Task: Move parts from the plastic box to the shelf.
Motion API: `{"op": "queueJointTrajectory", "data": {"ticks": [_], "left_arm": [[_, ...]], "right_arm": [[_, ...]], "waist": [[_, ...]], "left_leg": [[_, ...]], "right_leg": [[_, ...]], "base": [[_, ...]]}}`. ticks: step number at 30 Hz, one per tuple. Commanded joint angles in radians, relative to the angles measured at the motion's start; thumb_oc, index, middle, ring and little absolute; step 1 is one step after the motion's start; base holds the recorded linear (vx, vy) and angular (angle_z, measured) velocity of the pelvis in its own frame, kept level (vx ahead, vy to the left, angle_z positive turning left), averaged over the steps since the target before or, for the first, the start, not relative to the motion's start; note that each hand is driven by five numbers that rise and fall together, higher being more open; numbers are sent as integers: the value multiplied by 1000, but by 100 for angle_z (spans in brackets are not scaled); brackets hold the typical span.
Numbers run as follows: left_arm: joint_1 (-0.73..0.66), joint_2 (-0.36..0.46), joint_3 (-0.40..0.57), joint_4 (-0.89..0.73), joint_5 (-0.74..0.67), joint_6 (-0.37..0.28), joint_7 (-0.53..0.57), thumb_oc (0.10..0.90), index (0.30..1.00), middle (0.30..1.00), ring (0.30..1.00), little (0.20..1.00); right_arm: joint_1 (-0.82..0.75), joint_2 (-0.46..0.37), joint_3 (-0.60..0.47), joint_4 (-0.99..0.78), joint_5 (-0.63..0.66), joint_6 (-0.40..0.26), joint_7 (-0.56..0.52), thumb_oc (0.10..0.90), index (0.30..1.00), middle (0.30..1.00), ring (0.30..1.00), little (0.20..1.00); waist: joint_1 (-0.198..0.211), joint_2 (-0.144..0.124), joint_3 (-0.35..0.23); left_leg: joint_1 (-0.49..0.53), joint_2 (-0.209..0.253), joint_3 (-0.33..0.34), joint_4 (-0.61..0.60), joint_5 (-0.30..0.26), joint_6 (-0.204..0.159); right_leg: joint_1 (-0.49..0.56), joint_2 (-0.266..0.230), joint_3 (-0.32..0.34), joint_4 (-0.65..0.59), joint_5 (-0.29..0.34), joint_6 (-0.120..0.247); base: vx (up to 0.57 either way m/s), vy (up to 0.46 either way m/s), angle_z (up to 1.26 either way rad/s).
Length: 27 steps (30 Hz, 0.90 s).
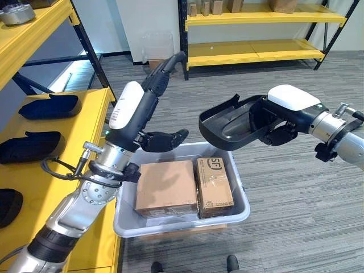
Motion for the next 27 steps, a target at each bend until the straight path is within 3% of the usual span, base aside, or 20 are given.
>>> {"op": "queueJointTrajectory", "data": {"ticks": [1, 11, 27], "left_arm": [[-92, -4, -39, 17, -4, -47, 25, 900, 1000, 1000, 1000, 1000], [-87, -11, -77, 18, -7, -47, 1, 900, 1000, 1000, 1000, 1000], [-154, -98, -185, 66, 3, -34, -20, 900, 1000, 1000, 1000, 1000]], "right_arm": [[-187, 23, -3, 28, 85, -22, -76, 400, 300, 300, 300, 300], [-216, 27, 17, 34, 73, -24, -78, 400, 300, 300, 300, 300], [-278, 70, 49, 45, 83, -15, -82, 400, 300, 300, 300, 300]], "waist": [[-6, -41, -145], [-13, -41, -143], [-29, -46, -136]], "left_leg": [[-103, 96, -11, -75, 159, -33], [-100, 100, -1, -71, 157, -34], [-107, 104, 5, -44, 143, -29]], "right_leg": [[179, 20, -40, -1, -207, -14], [180, 20, -30, -1, -211, -16], [178, 16, -15, -1, -212, -21]], "base": [[0, 0, 0], [0, 0, 0], [4, 2, -4]]}}
